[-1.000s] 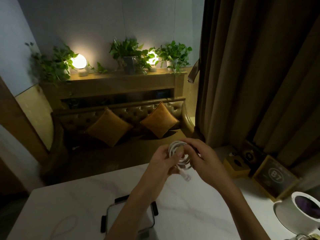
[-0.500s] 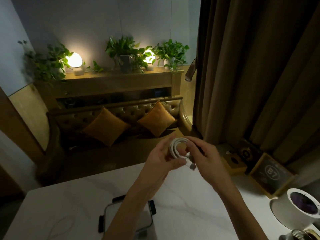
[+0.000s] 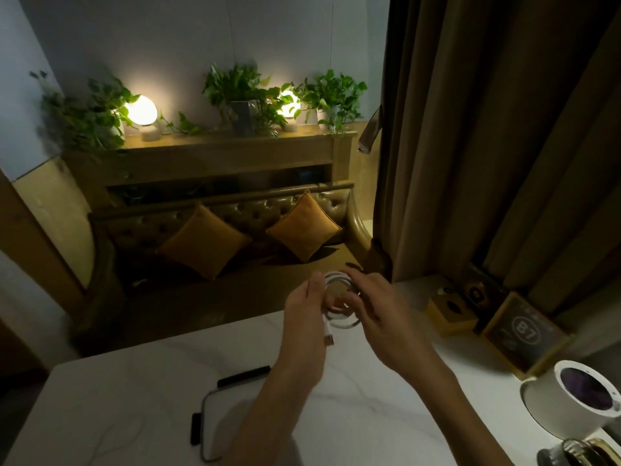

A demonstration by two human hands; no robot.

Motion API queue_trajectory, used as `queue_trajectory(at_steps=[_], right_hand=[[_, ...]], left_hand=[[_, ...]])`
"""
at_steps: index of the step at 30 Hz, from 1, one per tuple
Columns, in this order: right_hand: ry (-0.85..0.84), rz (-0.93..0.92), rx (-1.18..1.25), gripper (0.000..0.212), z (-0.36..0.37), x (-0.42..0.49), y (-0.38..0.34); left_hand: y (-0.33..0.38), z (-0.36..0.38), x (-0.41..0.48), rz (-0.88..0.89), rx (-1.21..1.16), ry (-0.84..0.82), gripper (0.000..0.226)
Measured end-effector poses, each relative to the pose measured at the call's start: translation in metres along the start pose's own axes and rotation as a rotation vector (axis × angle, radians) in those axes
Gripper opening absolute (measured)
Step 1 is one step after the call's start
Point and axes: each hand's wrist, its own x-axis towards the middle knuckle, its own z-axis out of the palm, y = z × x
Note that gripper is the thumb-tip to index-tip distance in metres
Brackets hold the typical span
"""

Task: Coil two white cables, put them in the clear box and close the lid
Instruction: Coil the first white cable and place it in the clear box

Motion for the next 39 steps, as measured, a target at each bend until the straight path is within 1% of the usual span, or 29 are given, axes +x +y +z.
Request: queue_trajectory(at_steps=[2,4,8,11,13,16,18,21,22,24,25,27,28,30,31,32,34,36,39], right_hand=[[-0.027,0.028,0.086,0.028,0.007,-0.001,-0.009],[-0.066,0.064,0.126,0.033,0.010,-0.001,-0.013],[-0.146,0.106,0.038,0.059,0.001,-0.001,-0.009],[-0.231,0.166,0.056,0.080,-0.001,0.000,-0.005],[-0.260,0.177,-0.003,0.083,-0.003,0.002,-0.005],[-0.301,0.145,-0.137,0.075,-0.013,0.004,-0.006],[-0.304,0.106,-0.205,0.069,-0.018,0.004,-0.006],[-0.323,0.094,-0.183,0.062,-0.025,0.004,-0.004],[-0.340,0.094,-0.153,0.060,-0.028,0.004,-0.003],[-0.357,0.079,-0.119,0.057,-0.033,0.006,-0.004],[-0.355,0.067,-0.109,0.058,-0.034,0.006,-0.004],[-0.347,0.052,-0.073,0.061,-0.031,0.006,-0.006],[-0.343,0.047,-0.059,0.062,-0.030,0.006,-0.006],[-0.320,0.046,-0.033,0.062,-0.027,0.006,-0.006],[-0.300,0.057,-0.008,0.060,-0.027,0.005,-0.006],[-0.272,0.069,0.027,0.057,-0.027,0.005,-0.006],[-0.191,0.080,0.125,0.045,-0.029,0.002,-0.005],[-0.099,0.086,0.211,0.036,-0.028,-0.002,-0.004],[0.017,0.121,0.271,0.035,-0.024,-0.004,0.000]], left_hand=[[-0.004,0.002,-0.003,0.073,-0.129,0.062,0.022],[-0.005,0.002,-0.006,0.078,-0.213,0.053,0.022],[-0.004,-0.002,-0.001,-0.053,-0.295,0.004,0.029],[-0.007,-0.005,-0.001,-0.068,-0.304,-0.046,0.031],[-0.004,-0.005,0.000,-0.121,-0.303,-0.072,0.031],[-0.007,-0.006,0.008,-0.235,-0.226,-0.076,0.035],[-0.006,-0.006,0.007,-0.254,-0.166,-0.058,0.039],[0.002,-0.009,0.001,-0.205,-0.164,-0.152,0.062],[0.007,-0.010,-0.001,-0.220,-0.154,-0.191,0.062],[0.013,-0.013,-0.002,-0.291,-0.092,-0.264,0.045],[0.014,-0.013,-0.002,-0.273,-0.104,-0.296,0.039],[0.018,-0.012,-0.001,-0.251,-0.160,-0.305,0.037],[0.020,-0.012,-0.005,-0.270,-0.133,-0.290,0.037],[0.016,-0.015,-0.003,-0.244,-0.095,-0.287,0.036],[0.015,-0.014,0.002,-0.218,-0.100,-0.272,0.035],[0.013,-0.015,0.005,-0.212,-0.123,-0.223,0.035],[0.014,-0.015,0.009,-0.252,-0.209,-0.157,0.041],[0.014,-0.016,0.015,-0.250,-0.283,-0.141,0.045],[0.012,-0.017,0.015,-0.140,-0.293,-0.174,0.025]])
